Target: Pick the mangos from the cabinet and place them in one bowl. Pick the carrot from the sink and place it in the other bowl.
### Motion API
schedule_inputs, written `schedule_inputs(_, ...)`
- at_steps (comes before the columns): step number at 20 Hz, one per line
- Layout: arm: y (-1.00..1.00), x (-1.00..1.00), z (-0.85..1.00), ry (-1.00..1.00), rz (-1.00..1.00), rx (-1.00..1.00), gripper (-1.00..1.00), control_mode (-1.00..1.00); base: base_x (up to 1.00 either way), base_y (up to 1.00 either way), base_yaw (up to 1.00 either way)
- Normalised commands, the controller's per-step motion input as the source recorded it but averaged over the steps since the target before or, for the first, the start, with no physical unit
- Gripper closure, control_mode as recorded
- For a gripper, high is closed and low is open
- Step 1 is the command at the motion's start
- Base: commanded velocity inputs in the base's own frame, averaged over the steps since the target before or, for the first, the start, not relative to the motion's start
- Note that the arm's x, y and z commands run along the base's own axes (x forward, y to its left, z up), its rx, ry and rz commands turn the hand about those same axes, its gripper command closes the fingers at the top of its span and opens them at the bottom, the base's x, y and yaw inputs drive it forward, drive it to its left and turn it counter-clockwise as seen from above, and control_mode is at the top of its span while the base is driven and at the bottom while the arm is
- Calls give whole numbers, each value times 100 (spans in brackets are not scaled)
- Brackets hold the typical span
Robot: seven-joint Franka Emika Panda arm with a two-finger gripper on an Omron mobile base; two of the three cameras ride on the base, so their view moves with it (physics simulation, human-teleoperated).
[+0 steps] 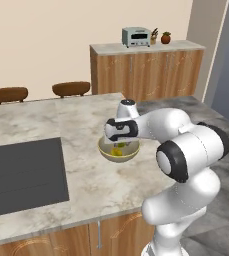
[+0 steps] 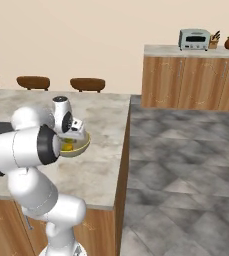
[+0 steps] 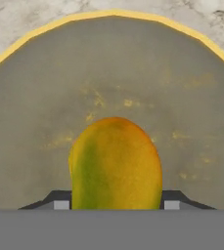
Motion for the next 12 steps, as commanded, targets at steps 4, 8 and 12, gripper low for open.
schedule_inputs(4, 1, 35, -1, 0, 0, 0, 100, -100, 0, 0, 0)
schedule_inputs(8, 0, 10, -12, 0, 0, 0, 100, -100, 0, 0, 0)
schedule_inputs(12, 0, 18, -40, 0, 0, 0, 100, -100, 0, 0, 0)
